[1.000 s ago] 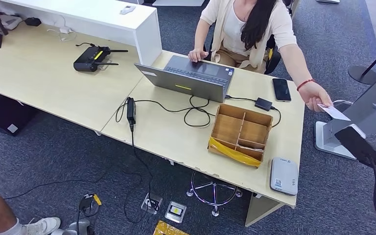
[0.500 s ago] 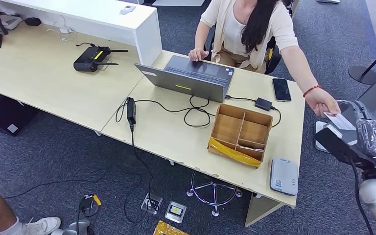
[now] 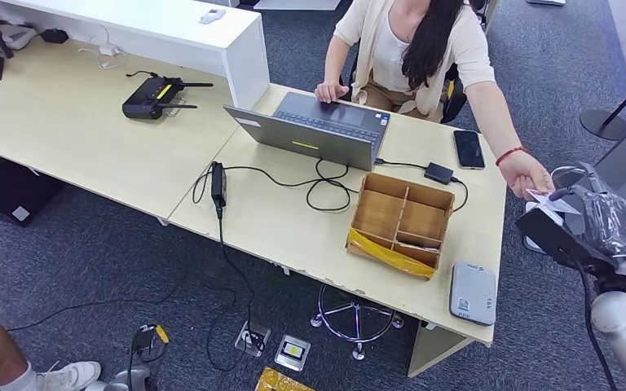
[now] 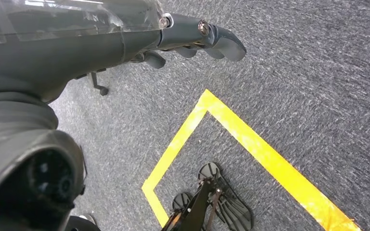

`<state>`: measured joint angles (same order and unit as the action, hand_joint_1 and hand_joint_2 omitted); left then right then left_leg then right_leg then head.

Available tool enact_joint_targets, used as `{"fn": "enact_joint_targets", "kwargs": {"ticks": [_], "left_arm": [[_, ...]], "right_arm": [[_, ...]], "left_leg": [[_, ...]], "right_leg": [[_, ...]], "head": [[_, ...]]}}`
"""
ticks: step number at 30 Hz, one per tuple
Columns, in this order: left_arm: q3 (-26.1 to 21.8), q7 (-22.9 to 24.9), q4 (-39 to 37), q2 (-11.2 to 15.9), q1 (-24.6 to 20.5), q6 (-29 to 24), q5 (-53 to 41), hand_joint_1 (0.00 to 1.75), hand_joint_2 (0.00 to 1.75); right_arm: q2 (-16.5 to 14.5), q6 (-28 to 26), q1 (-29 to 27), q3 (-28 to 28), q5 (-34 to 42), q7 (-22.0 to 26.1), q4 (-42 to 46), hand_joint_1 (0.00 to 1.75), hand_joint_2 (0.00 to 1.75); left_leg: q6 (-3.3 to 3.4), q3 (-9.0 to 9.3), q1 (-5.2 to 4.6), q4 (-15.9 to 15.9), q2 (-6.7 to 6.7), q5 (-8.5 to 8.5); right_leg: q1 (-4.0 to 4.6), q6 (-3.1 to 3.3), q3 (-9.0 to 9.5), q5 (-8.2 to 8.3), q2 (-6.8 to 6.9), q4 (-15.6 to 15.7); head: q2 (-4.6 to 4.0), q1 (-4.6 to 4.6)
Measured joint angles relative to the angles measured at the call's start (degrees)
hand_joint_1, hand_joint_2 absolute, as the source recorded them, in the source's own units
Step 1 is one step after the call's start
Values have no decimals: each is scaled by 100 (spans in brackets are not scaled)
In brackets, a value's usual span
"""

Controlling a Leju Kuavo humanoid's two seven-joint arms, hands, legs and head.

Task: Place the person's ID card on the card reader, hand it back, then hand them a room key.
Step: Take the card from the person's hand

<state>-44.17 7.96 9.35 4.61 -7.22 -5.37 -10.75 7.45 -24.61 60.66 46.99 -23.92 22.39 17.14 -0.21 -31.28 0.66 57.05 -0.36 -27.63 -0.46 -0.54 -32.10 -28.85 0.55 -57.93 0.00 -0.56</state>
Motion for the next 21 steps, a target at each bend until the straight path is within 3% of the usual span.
{"fn": "enact_joint_targets", "kwargs": {"ticks": [21], "left_arm": [[0, 0, -2, -1, 2, -66, 13, 0, 0]], "right_arm": [[-75, 152, -7, -57, -76, 107, 0, 175, 175]], "left_leg": [[0, 2, 1, 1, 1, 0]], "right_leg": [[2, 1, -1, 0, -5, 0]], "head": [[0, -1]]}}
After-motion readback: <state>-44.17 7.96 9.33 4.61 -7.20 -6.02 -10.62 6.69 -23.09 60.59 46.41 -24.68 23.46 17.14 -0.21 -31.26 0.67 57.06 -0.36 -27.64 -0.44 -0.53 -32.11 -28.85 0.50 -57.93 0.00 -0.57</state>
